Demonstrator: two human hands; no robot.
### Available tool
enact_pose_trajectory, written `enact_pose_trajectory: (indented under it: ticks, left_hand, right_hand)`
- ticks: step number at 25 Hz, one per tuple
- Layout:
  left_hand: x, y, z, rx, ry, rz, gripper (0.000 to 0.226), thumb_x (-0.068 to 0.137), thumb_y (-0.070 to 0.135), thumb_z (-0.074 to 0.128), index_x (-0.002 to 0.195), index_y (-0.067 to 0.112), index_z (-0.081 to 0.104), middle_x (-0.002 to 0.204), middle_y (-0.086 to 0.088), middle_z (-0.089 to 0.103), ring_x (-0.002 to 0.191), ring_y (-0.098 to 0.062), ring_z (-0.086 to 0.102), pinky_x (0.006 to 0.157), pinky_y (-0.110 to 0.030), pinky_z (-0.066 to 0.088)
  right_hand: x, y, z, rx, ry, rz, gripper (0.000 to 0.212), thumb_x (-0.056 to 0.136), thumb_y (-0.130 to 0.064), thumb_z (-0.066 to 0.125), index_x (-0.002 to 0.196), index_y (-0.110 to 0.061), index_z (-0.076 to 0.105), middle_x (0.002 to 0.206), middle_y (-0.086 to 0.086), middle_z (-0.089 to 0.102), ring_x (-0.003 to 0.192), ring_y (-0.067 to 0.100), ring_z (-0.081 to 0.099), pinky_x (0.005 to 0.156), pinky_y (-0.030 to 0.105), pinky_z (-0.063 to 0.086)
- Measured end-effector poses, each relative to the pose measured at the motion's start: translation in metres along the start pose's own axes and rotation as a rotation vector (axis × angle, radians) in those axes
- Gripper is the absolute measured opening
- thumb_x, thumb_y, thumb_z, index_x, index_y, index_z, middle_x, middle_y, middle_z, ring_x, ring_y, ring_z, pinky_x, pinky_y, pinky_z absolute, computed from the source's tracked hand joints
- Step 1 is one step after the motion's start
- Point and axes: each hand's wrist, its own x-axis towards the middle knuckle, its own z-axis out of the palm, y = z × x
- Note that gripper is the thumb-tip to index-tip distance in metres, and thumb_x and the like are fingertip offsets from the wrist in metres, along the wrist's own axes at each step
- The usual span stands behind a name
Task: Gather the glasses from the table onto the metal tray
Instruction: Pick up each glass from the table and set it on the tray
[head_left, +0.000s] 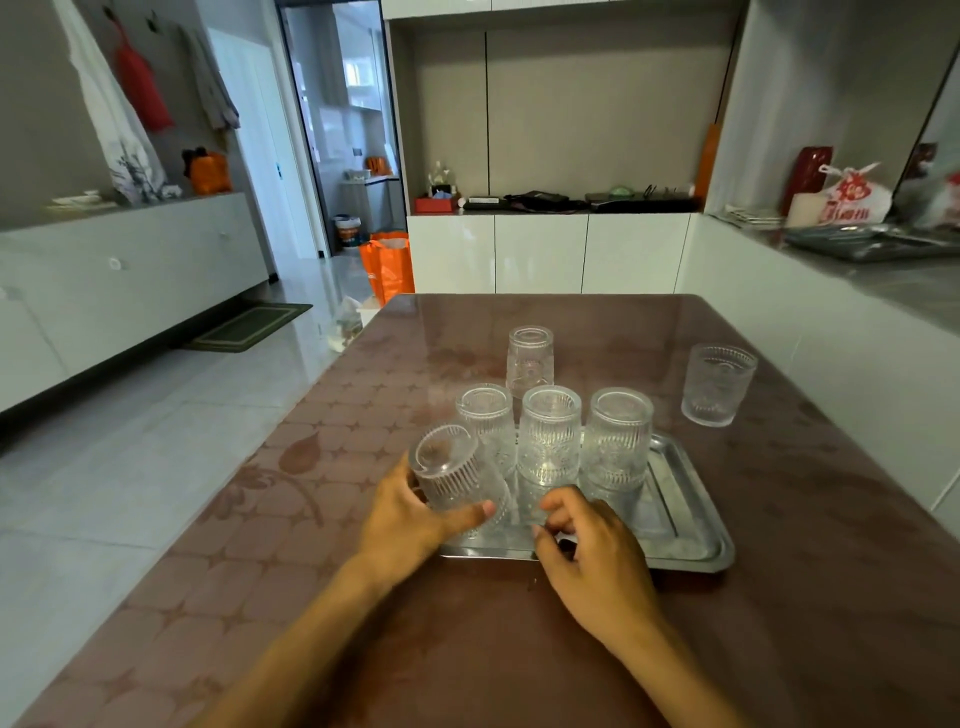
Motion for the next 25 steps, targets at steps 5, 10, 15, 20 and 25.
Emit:
enact_pose_trajectory:
  ticks: [5,10,15,20,25]
  left_hand:
    - [0.004,-0.010,0.014,0.120,-0.025,0.051,0.088,0.048,0.044,0.094,0.124,0.037,0.051,0.112,0.020,0.067,0.106,0.000,0.063,0.082,-0.007,0.050]
    - [0.005,-0.012,0.014,0.152,-0.104,0.054,0.097,0.055,0.041,0.093,0.137,0.035,0.042,0.117,0.026,0.059,0.113,0.001,0.057,0.079,0.003,0.043]
    - [0.015,-0.012,-0.009,-0.158,0.007,0.004,0.051,0.079,0.060,0.066,0.127,0.051,0.051,0.122,0.035,0.059,0.117,0.005,0.057,0.090,-0.017,0.052]
    - [0.074,-0.028,-0.006,-0.035,0.144,-0.079,0.028,0.100,0.014,0.051,0.125,0.020,0.061,0.120,0.002,0.064,0.113,-0.015,0.059,0.100,-0.033,0.044]
    - [0.085,-0.051,-0.008,-0.076,0.147,-0.110,0.028,0.095,0.003,0.056,0.112,0.024,0.064,0.109,0.006,0.066,0.106,-0.015,0.060,0.096,-0.031,0.045]
  right_hand:
    - [-0.001,0.002,-0.003,0.056,0.033,0.040,0.025,0.083,-0.013,0.071,0.104,-0.019,0.058,0.078,-0.012,0.063,0.080,0.010,0.059,0.065,0.031,0.052]
    - [0.001,0.004,-0.002,0.086,0.048,0.043,0.028,0.084,-0.012,0.070,0.108,-0.019,0.058,0.079,-0.013,0.062,0.081,0.010,0.060,0.068,0.034,0.053]
    - [-0.002,0.001,-0.011,0.217,0.118,0.087,0.049,0.083,-0.004,0.072,0.121,-0.025,0.050,0.097,-0.007,0.066,0.087,0.010,0.063,0.069,0.029,0.055]
    - [0.036,-0.015,-0.051,0.191,0.170,0.030,0.043,0.083,-0.026,0.068,0.118,-0.038,0.047,0.109,-0.022,0.061,0.089,0.001,0.060,0.064,0.022,0.053]
    - [0.158,-0.029,-0.064,0.069,0.164,0.022,0.058,0.077,-0.034,0.068,0.125,-0.043,0.035,0.119,-0.012,0.054,0.086,0.005,0.058,0.060,0.017,0.043]
